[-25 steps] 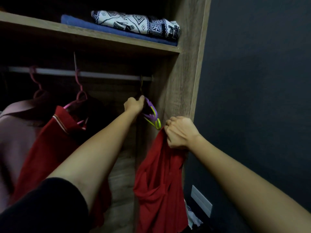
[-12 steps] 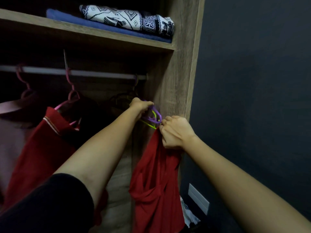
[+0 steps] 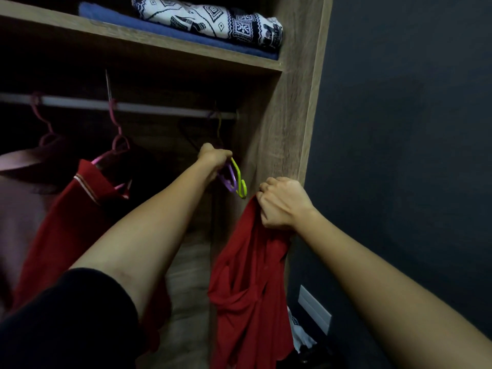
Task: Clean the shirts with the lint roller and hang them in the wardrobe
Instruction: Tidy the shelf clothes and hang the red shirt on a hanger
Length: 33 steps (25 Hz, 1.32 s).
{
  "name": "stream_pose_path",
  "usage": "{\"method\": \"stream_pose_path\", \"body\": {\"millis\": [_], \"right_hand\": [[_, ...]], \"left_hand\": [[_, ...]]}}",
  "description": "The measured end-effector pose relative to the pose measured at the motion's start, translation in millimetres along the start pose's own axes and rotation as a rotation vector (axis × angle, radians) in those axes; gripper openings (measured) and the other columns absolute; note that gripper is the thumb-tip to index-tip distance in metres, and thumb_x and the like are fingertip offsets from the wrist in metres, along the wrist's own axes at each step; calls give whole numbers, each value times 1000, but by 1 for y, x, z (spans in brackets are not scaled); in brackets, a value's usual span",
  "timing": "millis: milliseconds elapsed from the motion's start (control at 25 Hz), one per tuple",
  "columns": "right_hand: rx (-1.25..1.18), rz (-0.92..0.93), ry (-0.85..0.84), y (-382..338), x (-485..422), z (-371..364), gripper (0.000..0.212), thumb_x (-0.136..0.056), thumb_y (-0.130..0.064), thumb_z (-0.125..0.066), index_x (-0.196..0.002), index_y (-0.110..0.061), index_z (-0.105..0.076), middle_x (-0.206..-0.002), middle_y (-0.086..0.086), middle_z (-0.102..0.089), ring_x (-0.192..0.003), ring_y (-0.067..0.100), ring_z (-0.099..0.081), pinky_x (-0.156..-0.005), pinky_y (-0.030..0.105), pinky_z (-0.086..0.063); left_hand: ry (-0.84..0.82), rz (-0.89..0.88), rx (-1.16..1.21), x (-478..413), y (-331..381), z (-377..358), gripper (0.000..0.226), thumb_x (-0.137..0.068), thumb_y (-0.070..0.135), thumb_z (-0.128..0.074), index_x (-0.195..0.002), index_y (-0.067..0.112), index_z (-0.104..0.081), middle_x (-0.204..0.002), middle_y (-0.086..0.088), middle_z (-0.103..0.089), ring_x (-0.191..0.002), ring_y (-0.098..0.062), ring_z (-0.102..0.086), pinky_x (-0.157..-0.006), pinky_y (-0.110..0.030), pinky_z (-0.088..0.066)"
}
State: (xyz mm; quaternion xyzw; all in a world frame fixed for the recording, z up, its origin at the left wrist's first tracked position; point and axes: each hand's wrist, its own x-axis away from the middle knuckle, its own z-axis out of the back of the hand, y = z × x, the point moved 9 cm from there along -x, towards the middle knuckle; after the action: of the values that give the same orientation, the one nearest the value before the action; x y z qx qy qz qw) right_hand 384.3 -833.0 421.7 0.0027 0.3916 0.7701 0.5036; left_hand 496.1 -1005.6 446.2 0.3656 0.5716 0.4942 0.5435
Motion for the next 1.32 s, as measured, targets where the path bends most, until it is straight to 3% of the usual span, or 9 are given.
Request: {"method": "stream_pose_path", "body": {"millis": [200,360,480,640,800,960,1040,1160,1320], "right_hand": [[0,-15,-16,1,3,5,34,-80,-31,-44,-89,-8,-67,-100,12,-67,-95,29,-61,-81,35,-45],[16,-26,-38,-2,4,6,36,-81,-31,-42,-96,-9,-66,-107,11,-66,-101,28,-59,-85,35,-43],[39,-29,-61,-2,5,3,39,-81,-33,-42,-101,-9,-64,-112,10,-64,-106,27,-57,-88,35,-42],[82,-7,-83,-4,5,2,40,-80,-38,-48,-106,-11,-61,-114,8,-62,-108,26,-56,-89,34,-42],[106,-21,-78,-2,3,1,49,-82,-40,-47,-125,-15,-50,-128,6,-52,-109,26,-55,-92,34,-43],[115,-2,-113,-5,4,-3,65,-81,-46,-48,-138,-16,-37,-144,5,-39,-118,26,-50,-98,35,-36],[110,19,-131,-6,4,-3,73,-81,-57,-45,-141,-18,-32,-148,4,-35,-121,26,-48,-99,35,-35],[61,61,-152,-9,4,0,79,-80,-67,-42,-143,-21,-29,-150,2,-32,-123,27,-46,-99,37,-36],[-23,58,-154,-8,5,11,70,-80,-40,-54,-143,-23,-28,-150,0,-29,-123,27,-42,-91,40,-44]], "left_hand": [[130,28,26,22,-17,49,19,-80,-1,-51,-95,1,-63,-94,-20,-62,-62,-26,-57,-57,-32,-48],[337,-8,-186,96,-42,108,20,-89,19,-49,-100,11,-64,-100,-12,-65,-96,-31,-59,-81,-33,-45],[429,-190,-269,166,-78,138,22,-95,30,-47,-93,10,-55,-78,-14,-60,-79,-34,-59,-68,-34,-36],[515,-301,-305,211,-127,176,26,-99,21,-42,-113,6,-58,-67,-18,-58,-60,-27,-55,-59,-28,-30],[446,-396,-381,224,-137,194,22,-96,11,-48,-111,2,-62,-49,-3,-41,-41,-14,-36,-51,-23,-24],[262,-451,-455,238,-171,200,18,-92,26,-47,-103,20,-60,-52,-13,-52,-56,-17,-50,-51,-24,-31],[163,-471,-479,242,-182,192,18,-90,33,-45,-103,25,-55,-49,-9,-51,-50,-9,-51,-50,-18,-34],[154,-505,-496,236,-174,184,11,-90,17,-53,-99,22,-59,-49,2,-45,-43,5,-48,-49,-10,-31],[191,-518,-504,224,-168,201,15,-89,14,-55,-102,22,-55,-53,-13,-58,-57,-12,-54,-53,-22,-32]]}}
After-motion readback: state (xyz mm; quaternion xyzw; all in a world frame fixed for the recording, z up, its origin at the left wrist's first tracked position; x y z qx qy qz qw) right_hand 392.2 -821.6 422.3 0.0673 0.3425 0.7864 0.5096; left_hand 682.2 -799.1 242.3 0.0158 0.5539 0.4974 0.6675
